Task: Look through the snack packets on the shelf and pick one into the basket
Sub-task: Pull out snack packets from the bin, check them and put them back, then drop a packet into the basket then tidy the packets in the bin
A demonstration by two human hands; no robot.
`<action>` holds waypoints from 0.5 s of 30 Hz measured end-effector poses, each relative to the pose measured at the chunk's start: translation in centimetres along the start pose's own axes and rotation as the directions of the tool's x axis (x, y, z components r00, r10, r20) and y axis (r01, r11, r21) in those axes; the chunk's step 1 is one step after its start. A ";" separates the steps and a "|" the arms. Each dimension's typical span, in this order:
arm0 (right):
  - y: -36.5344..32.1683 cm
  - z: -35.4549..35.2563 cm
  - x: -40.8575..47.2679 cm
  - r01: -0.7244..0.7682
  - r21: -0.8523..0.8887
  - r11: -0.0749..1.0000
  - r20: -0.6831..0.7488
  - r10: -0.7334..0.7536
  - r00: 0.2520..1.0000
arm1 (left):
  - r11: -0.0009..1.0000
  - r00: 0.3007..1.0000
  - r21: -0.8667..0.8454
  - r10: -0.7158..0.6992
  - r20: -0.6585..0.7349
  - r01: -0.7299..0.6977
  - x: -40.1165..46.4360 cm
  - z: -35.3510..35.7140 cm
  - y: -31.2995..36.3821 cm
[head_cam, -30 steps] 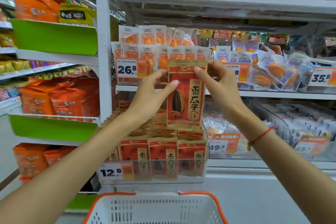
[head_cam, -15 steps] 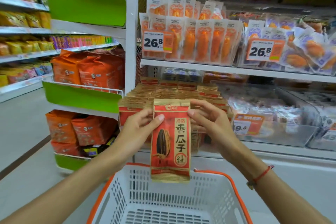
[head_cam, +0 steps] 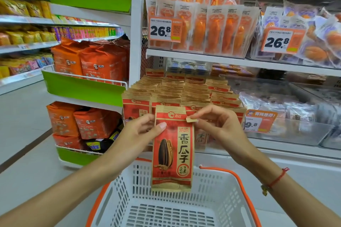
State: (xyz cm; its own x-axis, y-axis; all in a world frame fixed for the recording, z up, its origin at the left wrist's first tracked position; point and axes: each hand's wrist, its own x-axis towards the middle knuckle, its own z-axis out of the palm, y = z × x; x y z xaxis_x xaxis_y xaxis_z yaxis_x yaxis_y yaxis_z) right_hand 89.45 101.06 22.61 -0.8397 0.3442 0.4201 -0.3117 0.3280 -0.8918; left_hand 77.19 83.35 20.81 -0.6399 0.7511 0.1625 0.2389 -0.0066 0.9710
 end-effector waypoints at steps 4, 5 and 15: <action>-0.1 0.4 -0.1 0.020 0.024 1.000 -0.048 -0.019 0.999 | 1.000 1.000 -0.021 -0.007 -0.014 0.007 0.2 0.0 -0.1; 0.0 0.4 -0.2 0.019 0.019 1.000 -0.050 -0.018 0.999 | 1.000 1.000 -0.025 -0.010 -0.016 0.010 0.2 0.0 0.0; 1.2 0.1 -0.3 -0.185 0.081 0.979 0.031 0.183 0.983 | 1.000 0.999 0.012 -0.022 0.044 0.021 -0.3 -0.3 -0.1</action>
State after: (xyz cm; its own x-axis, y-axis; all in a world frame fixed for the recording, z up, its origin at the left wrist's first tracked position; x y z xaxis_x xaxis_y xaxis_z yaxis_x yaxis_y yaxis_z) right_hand 89.34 101.28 21.39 -0.8960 0.3707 0.2444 -0.1862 0.1860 -0.9647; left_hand 77.16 82.88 20.71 -0.6123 0.7792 0.1336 0.2341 0.0173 0.9721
